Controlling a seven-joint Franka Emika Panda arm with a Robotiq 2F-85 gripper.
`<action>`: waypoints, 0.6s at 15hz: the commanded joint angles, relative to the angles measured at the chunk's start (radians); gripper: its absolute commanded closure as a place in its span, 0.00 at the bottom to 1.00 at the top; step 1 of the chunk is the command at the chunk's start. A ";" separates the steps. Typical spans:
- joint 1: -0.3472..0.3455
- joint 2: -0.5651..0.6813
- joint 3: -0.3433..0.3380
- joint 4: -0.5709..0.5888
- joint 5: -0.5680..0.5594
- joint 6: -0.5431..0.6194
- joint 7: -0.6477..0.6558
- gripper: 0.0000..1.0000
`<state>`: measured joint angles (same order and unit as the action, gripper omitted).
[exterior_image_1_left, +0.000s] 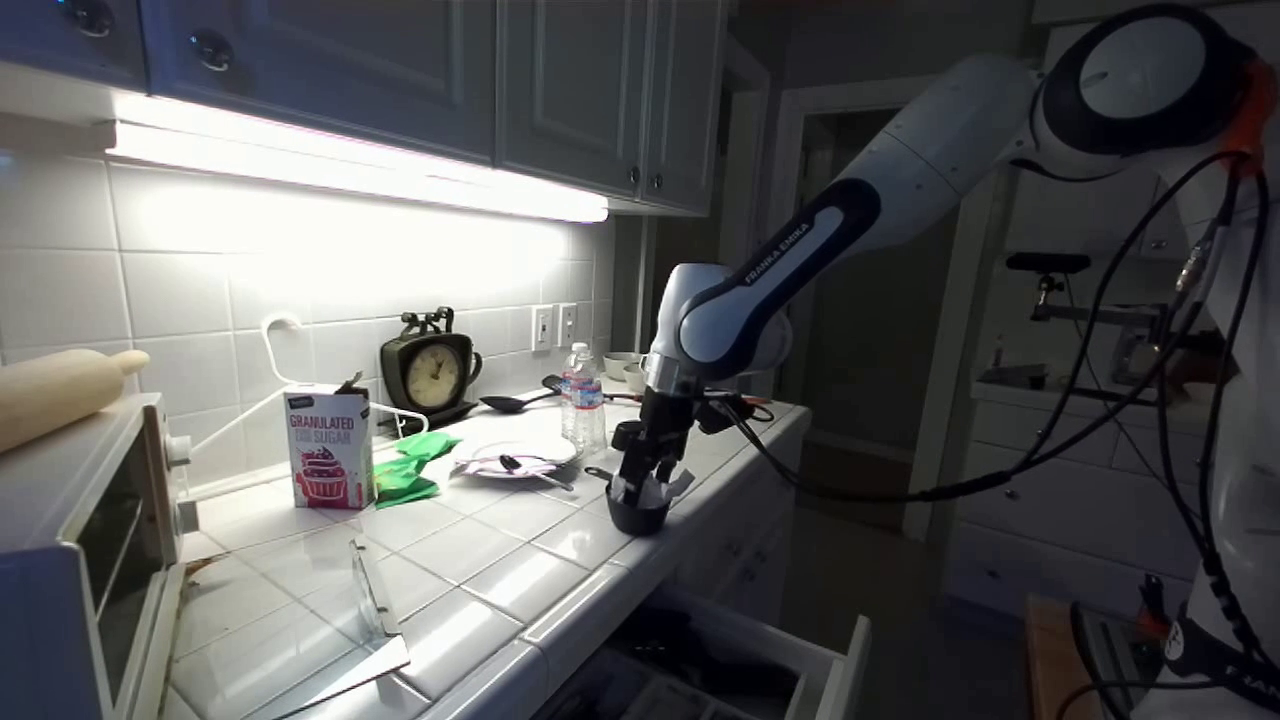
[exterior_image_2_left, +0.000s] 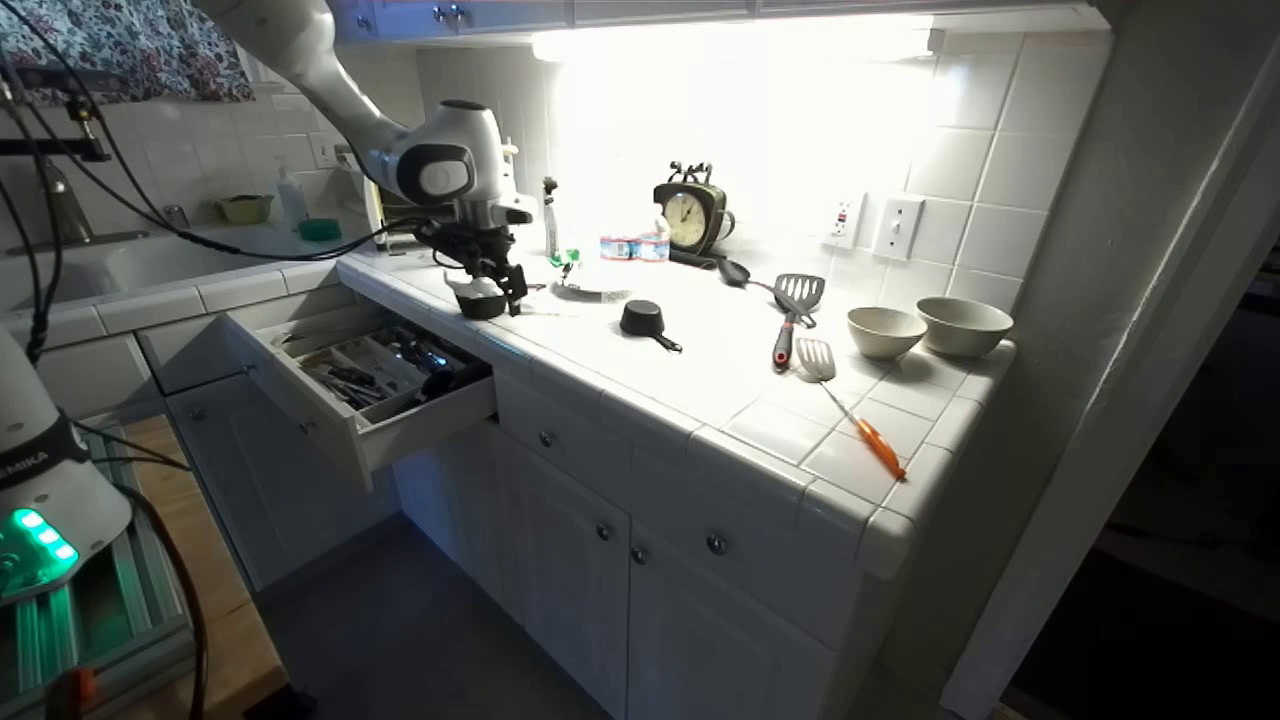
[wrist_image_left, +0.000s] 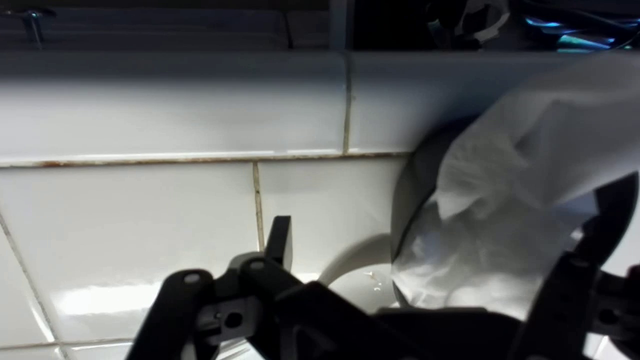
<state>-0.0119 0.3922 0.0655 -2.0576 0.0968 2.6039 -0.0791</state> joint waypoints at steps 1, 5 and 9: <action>0.012 0.015 -0.005 0.003 0.003 0.077 0.034 0.00; 0.009 0.021 0.000 -0.002 0.010 0.152 0.044 0.00; 0.004 0.018 0.007 -0.004 0.021 0.195 0.054 0.00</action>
<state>-0.0107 0.4089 0.0664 -2.0594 0.0990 2.7602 -0.0470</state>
